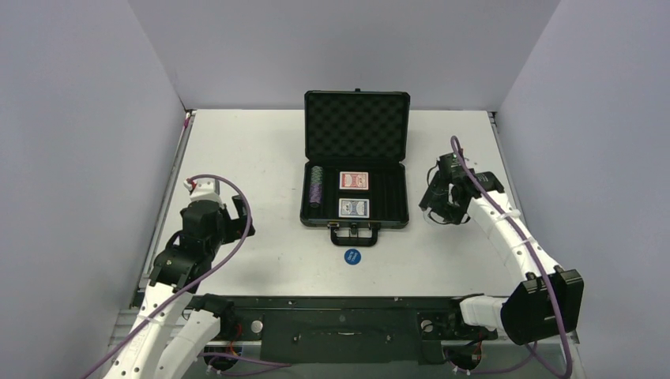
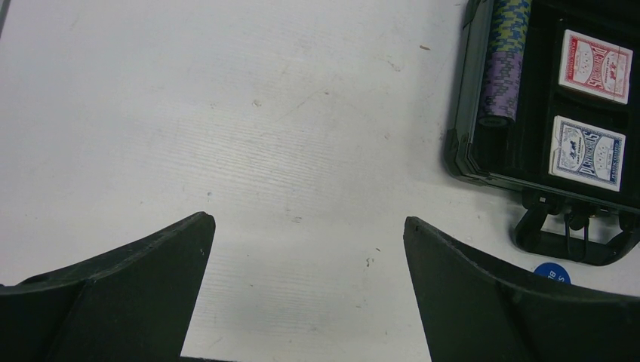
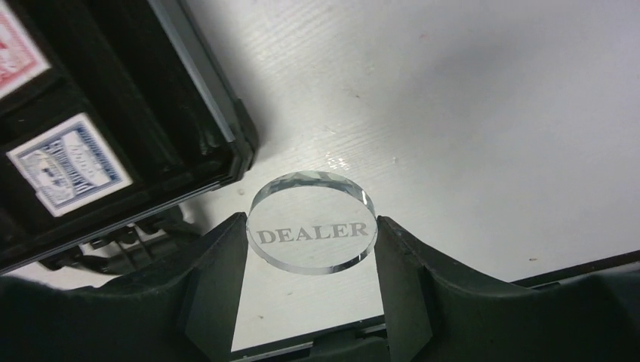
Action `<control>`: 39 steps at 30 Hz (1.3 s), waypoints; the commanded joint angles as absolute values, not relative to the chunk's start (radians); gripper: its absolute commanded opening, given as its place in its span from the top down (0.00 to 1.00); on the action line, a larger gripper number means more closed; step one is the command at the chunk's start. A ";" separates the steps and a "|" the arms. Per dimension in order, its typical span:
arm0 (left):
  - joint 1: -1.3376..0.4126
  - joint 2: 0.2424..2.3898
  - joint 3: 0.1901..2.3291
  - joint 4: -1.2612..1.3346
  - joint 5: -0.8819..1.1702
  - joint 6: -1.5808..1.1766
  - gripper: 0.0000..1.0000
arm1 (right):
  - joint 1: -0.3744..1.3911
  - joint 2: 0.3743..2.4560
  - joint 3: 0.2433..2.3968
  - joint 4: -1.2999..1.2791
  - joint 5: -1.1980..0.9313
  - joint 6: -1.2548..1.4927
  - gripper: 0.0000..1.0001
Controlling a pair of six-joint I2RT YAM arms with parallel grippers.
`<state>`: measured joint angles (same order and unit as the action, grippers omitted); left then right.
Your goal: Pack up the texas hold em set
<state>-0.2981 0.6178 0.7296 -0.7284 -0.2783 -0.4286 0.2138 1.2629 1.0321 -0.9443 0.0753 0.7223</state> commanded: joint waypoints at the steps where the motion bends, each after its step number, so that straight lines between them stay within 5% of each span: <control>1: -0.291 0.625 0.734 -0.674 -0.259 -0.412 0.04 | 0.253 1.233 1.166 -0.997 0.107 0.723 0.64; 39: -0.286 0.644 0.731 -0.660 -0.224 -0.399 0.04 | 0.514 1.919 1.849 -0.949 0.028 0.727 0.67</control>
<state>-0.2932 0.6384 0.7250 -0.7055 -0.2451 -0.4145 0.5083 1.8744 1.7725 -0.9760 0.0357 0.7189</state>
